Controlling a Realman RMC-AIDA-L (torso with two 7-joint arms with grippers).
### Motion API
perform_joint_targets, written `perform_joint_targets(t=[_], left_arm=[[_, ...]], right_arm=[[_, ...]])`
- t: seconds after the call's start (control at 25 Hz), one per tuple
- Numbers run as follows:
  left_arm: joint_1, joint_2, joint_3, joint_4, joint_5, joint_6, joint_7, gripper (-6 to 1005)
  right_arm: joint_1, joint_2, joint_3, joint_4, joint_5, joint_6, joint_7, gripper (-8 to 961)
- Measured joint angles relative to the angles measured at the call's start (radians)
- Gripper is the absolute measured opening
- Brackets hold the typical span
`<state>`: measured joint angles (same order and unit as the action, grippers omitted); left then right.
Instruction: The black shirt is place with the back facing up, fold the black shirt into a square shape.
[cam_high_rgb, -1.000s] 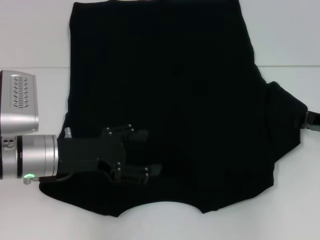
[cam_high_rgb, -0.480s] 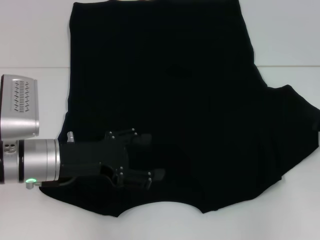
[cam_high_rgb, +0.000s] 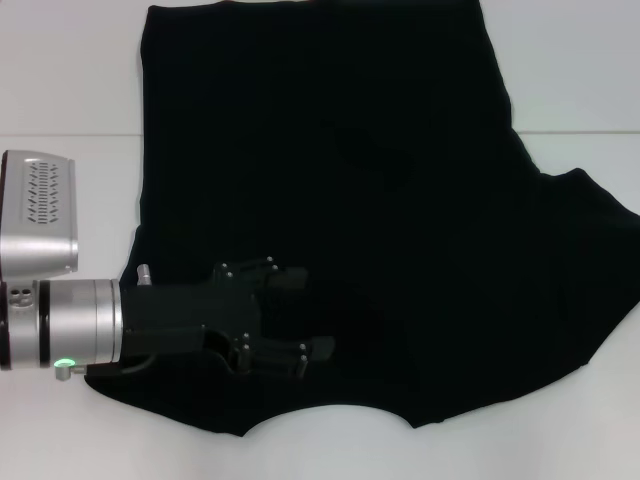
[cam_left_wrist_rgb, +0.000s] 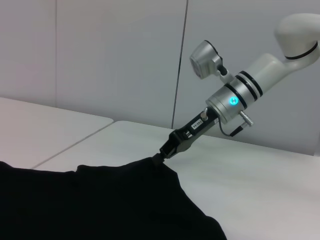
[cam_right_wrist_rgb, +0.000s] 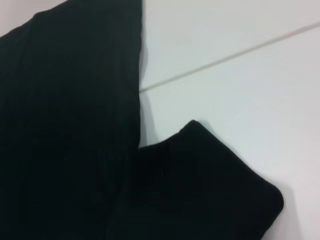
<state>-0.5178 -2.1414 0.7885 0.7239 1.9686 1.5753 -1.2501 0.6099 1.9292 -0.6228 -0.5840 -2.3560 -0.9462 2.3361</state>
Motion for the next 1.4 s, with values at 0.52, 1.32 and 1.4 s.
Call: perform_joint_targets(t=[0.52,1.32,1.4], left_arm=[[0.002,-0.001,0.000,0.000,-0.008,-0.001,-0.007,928],[0.002,0.013,0.000,0.001,-0.010,-0.010,-0.038,928],[0.002,0.014,0.000,0.001,-0.009,-0.011,-0.038,928]], right_arm=[[0.082,0.032,-0.008,-0.012,0.062,-0.071,-0.097,5],[0.211,0.097,-0.241,0.002,0.060,-0.111,-0.024,5],[0.212,0.101,-0.246,-0.004,0.060,-0.126,-0.028,20]])
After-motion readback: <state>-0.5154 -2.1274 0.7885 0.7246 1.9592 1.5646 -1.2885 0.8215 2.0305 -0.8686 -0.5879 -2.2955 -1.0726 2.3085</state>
